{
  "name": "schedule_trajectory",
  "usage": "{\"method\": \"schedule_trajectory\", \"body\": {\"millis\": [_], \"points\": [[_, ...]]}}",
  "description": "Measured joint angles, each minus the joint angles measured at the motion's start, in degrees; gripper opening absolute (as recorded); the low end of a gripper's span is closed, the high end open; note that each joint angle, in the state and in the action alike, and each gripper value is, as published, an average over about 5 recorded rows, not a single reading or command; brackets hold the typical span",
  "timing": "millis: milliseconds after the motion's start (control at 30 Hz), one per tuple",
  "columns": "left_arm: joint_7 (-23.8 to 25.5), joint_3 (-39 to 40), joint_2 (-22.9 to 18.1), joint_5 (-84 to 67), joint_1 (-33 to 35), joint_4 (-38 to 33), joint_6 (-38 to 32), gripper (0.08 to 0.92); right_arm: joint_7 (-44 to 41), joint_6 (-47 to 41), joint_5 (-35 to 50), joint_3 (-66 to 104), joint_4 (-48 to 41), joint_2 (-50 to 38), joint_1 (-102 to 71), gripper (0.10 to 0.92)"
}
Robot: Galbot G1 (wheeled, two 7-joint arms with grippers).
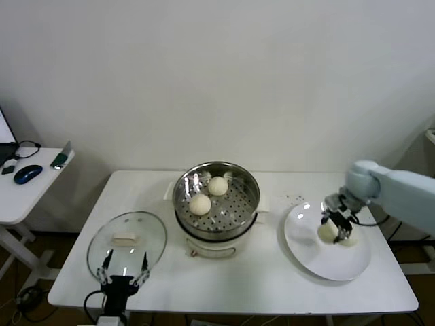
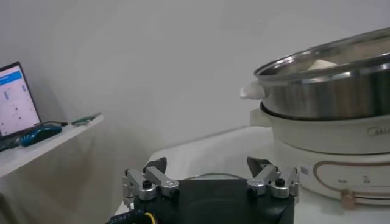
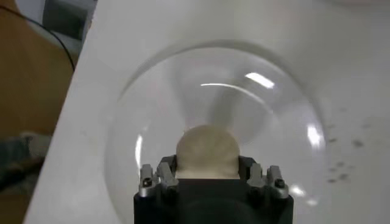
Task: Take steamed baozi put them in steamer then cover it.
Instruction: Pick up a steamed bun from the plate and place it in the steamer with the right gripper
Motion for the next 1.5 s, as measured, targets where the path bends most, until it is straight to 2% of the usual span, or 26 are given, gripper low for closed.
{"method": "schedule_trajectory", "body": {"millis": [300, 633, 967, 1500], "points": [[0.02, 0.37, -0.23, 0.12, 0.08, 0.17, 0.07, 0.823, -2.29, 13.52, -0.45, -2.95, 1.23, 10.28, 12.59, 0.653], [0.12, 1.14, -0.07, -0.12, -0.78, -0.20, 0.81, 0.823, -3.19, 23.27, -4.41, 0.00, 1.00, 23.81, 14.63, 0.662], [0.12, 1.01, 0.00, -0.64, -0.77, -0.31, 1.06, 0.823, -3.95, 27.06, -8.83, 1.73, 1.22, 32.91, 9.72, 0.670], [0.11, 0.37, 0.55, -1.36, -0.87, 0.96, 0.63, 0.823, -4.40, 28.83, -12.01, 1.72, 0.41, 37.51, 3.20, 0.692]]}}
